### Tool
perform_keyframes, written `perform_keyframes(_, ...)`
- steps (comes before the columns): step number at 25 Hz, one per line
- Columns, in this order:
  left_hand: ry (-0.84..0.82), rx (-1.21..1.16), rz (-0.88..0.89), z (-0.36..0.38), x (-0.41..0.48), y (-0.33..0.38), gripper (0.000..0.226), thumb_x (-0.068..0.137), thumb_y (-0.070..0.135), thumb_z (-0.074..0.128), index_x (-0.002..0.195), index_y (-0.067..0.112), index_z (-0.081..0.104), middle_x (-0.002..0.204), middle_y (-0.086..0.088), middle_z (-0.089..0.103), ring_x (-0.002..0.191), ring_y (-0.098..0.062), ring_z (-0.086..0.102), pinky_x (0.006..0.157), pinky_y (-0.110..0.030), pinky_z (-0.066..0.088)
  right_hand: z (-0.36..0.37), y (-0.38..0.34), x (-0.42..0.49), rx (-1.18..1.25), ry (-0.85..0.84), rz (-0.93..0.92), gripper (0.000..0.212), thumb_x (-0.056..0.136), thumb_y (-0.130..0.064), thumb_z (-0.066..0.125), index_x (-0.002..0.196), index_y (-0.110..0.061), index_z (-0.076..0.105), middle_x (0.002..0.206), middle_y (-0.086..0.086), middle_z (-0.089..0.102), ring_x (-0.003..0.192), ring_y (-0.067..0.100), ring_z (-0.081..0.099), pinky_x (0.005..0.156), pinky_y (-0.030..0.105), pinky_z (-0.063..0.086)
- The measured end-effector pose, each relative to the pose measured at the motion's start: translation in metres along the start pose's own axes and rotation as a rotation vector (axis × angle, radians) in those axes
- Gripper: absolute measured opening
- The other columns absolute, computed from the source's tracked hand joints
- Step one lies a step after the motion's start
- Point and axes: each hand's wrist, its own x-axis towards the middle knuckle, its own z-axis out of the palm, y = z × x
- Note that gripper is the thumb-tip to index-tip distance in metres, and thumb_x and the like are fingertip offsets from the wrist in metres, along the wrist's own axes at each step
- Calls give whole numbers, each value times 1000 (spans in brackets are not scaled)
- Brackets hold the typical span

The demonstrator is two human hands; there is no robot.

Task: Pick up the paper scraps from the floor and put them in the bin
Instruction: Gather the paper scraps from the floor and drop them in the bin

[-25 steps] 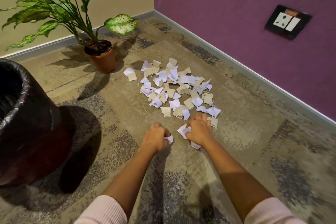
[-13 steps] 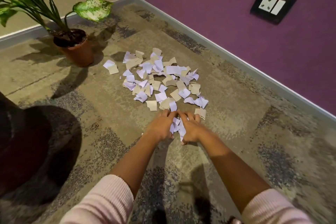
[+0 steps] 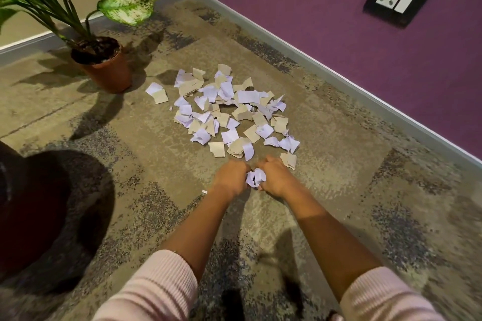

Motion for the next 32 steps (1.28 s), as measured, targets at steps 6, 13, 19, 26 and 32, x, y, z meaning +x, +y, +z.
perform_keyframes(6, 24, -212, -135, -7, -21, -22, 10, 77, 6, 70, 87, 2, 69, 87, -17, 69, 75, -29, 57, 61, -28, 37, 1, -3, -6, 80, -23, 153, 31, 79, -23, 75, 103, -5, 67, 108, 21, 67, 99, 37, 63, 79, 37, 51)
perform_keyframes(13, 62, -290, -331, -32, -54, -85, 35, 77, 20, 80, 65, 13, 49, 60, 2, 43, 66, -21, 43, 58, -27, 32, 4, -7, -12, 507, 144, 292, 30, 92, -28, 60, 115, -11, 68, 98, 25, 69, 86, 40, 67, 75, 50, 57)
perform_keyframes(19, -20, -268, -379, -28, -64, -95, 21, 79, 23, 78, 99, 18, 73, 88, -1, 67, 79, -17, 57, 66, -25, 41, -3, -11, -4, 424, 141, 326, 29, 90, -32, 62, 91, -4, 71, 95, 23, 70, 87, 38, 66, 71, 41, 54)
perform_keyframes(26, -12, -162, -305, -16, -62, -84, 42, 75, 30, 81, 115, 27, 69, 111, 0, 72, 105, -22, 64, 86, -31, 52, 6, -22, 1, 246, 109, 269, 27, 88, -30, 64, 95, -4, 67, 100, 21, 68, 92, 39, 63, 66, 34, 43)
perform_keyframes(32, 11, -99, -240, -16, -63, -78, 32, 71, 2, 67, 96, 21, 73, 96, -6, 72, 90, -28, 66, 60, -26, 40, 7, -21, 4, 138, 102, 228, 21, 86, -23, 60, 92, -3, 65, 97, 22, 65, 87, 40, 62, 65, 37, 46)
